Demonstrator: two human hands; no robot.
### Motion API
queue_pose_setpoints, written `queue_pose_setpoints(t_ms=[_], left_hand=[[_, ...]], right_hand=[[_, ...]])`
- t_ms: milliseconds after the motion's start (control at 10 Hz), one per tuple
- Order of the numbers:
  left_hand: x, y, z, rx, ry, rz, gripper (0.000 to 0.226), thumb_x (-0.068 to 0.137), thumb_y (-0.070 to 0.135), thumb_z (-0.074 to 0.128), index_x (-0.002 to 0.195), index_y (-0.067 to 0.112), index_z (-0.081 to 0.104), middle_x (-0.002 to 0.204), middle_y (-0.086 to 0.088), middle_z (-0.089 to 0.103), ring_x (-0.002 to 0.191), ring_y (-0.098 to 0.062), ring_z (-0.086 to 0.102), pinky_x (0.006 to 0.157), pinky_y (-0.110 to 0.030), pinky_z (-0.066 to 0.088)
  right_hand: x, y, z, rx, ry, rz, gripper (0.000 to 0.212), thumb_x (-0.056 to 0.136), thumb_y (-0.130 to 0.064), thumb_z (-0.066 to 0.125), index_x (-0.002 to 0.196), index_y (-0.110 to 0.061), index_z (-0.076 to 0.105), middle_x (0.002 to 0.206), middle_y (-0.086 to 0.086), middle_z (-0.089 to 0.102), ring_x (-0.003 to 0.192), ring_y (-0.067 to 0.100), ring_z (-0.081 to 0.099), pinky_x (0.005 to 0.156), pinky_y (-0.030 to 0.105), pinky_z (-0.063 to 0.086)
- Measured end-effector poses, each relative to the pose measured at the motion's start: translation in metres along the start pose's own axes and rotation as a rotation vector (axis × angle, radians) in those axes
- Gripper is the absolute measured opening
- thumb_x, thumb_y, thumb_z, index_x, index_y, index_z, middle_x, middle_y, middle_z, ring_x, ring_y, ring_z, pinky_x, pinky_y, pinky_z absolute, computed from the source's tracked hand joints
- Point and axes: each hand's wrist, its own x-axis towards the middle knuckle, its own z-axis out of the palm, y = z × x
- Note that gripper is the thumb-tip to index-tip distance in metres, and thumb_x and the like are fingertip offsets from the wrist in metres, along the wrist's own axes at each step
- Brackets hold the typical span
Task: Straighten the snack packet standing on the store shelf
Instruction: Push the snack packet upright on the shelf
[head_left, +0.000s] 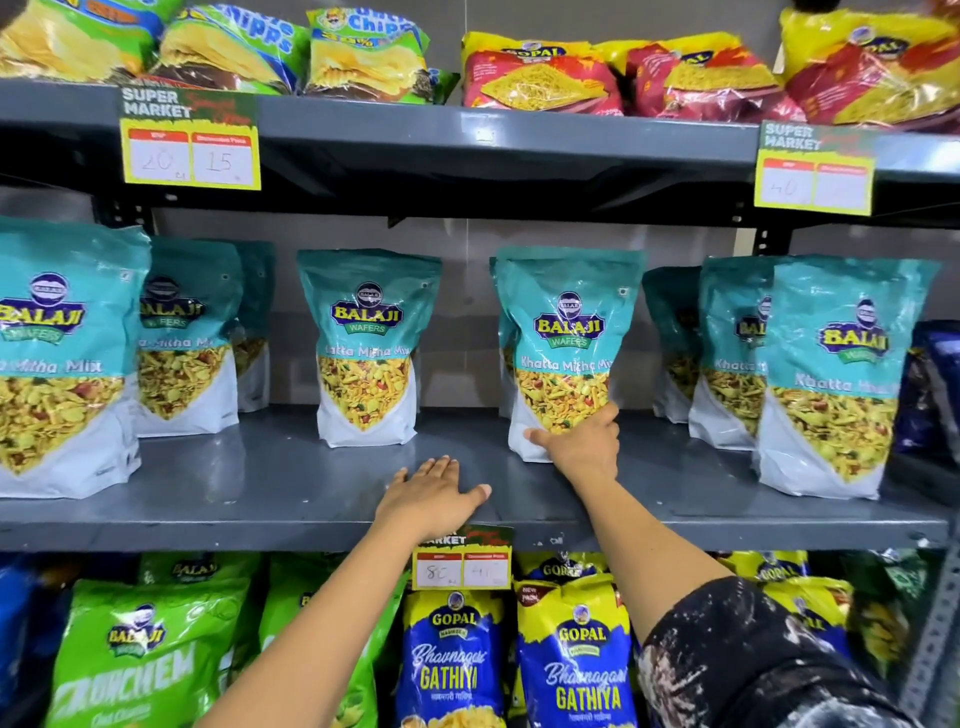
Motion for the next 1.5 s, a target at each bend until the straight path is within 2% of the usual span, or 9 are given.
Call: queue_pose_setpoints(t_ms=[400,600,1500], left_hand=[[0.004,-0.002,0.002,-0.005,-0.011,0.004,0.082,0.093,0.066,0.017,0.156,0.015,0.006,0.165,0.001,0.001,0.152,-0.016,0.002,0.122,-0.044,0.005],[0.003,-0.002,0.003,-0.007,-0.009,0.001,0.082,0.093,0.066,0.018,0.156,0.015,0.007,0.165,0.0,0.002,0.152,-0.016,0.003,0.122,-0.044,0.005],[0.002,0.0,0.001,0.016,-0.009,-0.007,0.081,0.094,0.065,0.017,0.156,0.014,0.009,0.165,-0.001,0.004,0.152,-0.017,0.005,0.122,-0.044,0.006]], right_hand=[[-0.035,0.01,-0.033,-0.036,0.001,-0.048,0.121,0.057,-0.052,0.086,0.141,-0.007,0.012,0.138,0.022,0.04,0.127,0.04,0.043,0.098,0.049,0.043],[-0.049,0.015,-0.045,-0.055,0.01,-0.074,0.117,0.057,-0.054,0.085,0.138,-0.006,0.015,0.136,0.021,0.042,0.125,0.04,0.044,0.094,0.051,0.045],[-0.075,0.013,-0.063,-0.08,0.033,-0.044,0.117,0.056,-0.056,0.085,0.136,-0.006,0.016,0.136,0.02,0.042,0.125,0.039,0.045,0.093,0.051,0.046]])
